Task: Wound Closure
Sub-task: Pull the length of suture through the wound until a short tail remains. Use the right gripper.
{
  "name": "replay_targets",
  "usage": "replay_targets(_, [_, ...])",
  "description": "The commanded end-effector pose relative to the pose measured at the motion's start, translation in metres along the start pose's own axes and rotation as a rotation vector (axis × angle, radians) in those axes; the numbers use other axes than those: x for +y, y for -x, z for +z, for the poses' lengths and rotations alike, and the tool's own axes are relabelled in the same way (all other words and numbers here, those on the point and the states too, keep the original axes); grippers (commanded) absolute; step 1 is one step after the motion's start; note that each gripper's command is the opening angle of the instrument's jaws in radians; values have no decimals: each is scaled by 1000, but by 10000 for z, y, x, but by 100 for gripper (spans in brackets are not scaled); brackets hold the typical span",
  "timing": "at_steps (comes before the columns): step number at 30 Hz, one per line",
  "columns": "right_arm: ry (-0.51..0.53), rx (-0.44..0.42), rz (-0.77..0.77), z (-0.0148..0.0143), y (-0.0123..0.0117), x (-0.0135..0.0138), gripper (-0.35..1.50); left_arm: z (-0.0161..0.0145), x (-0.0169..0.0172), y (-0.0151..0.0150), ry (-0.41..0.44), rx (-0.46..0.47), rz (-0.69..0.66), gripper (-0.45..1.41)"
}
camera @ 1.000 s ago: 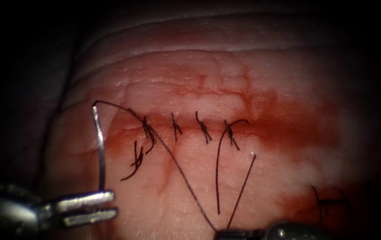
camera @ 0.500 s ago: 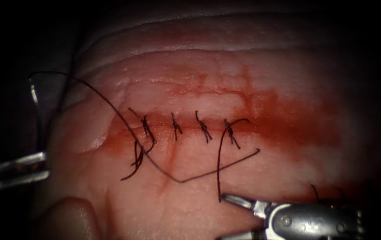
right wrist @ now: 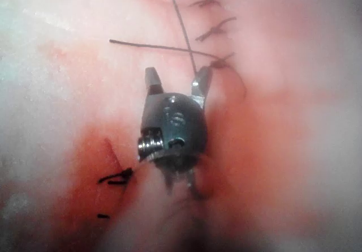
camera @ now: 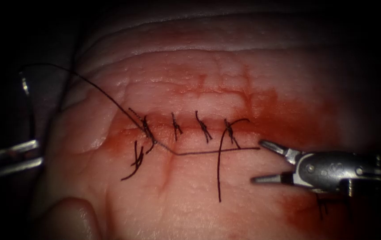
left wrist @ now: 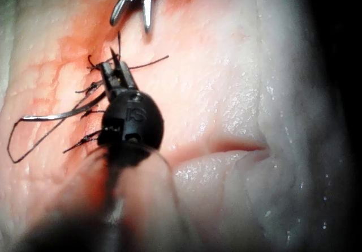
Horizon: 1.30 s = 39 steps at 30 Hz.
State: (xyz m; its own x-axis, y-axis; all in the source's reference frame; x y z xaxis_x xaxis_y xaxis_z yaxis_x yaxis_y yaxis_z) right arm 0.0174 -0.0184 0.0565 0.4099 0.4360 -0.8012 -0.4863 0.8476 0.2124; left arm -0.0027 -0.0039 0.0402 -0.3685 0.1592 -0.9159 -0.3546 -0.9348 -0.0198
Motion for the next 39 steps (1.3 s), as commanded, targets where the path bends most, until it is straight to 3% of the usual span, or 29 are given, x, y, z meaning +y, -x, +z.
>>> replay_targets(1, [5, 0, 0, 15, 5, -3, 120, 7, 4, 4, 1, 1, 0, -45])
replay_targets(3, [13, -2, -1, 22, 8, -1, 116, 8, 5, 3, 2, 4, 1, -45])
replay_targets(5, [5, -8, -5, 26, 12, 1, 86, 8, 6, 3, 2, 5, 1, -45])
replay_targets(6, [-9, -29, -13, 27, 15, 1, 24, 8, 6, 3, 1, 4, 1, -45])
replay_targets(7, [-19, -48, -19, 27, 17, 1, -25, 8, 6, 3, 1, 4, 1, -45])
replay_targets(8, [-35, -79, -26, 27, 18, 1, -35, 8, 6, 3, 2, 5, 1, -45])
replay_targets(14, [-57, -103, 88, 9, 11, -12, -35, 10, 6, 4, 2, 6, 2, -45])
replay_targets(25, [-90, -93, 93, -19, -31, -82, -35, 17, 9, 8, -3, 7, 5, -45])
replay_targets(39, [-111, -79, 89, -25, -43, -102, -35, 17, 10, 8, -2, 8, 6, -45])
